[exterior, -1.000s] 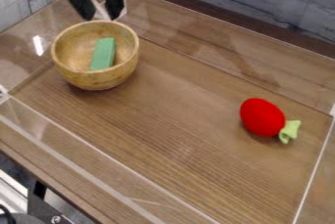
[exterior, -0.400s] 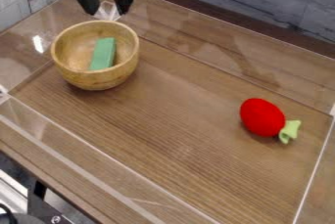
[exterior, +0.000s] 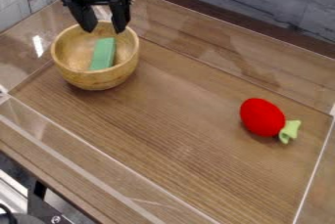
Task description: Put the green object in the brown bowl
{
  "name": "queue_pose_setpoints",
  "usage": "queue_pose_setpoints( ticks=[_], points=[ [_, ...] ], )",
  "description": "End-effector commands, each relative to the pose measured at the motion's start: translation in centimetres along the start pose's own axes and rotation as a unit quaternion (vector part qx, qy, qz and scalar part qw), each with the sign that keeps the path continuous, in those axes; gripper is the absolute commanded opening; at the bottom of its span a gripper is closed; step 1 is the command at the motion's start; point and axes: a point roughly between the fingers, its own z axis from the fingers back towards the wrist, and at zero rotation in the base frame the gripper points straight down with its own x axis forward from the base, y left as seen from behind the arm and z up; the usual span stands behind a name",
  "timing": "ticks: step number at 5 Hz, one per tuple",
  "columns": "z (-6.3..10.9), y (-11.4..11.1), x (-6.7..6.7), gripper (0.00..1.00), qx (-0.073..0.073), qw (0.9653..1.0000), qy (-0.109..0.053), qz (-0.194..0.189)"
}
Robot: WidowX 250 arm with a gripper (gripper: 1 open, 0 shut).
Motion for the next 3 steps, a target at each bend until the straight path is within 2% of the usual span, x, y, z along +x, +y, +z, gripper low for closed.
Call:
queue_pose_setpoints(
  ticks=[1,3],
  points=[
    [1.7,-0.2,-0.1,1.00,0.003,0.9994,-0.031,0.018],
    [0.0,-0.9,0.3,1.00,-0.007,0.9993,-0.023,-0.030]
  ],
)
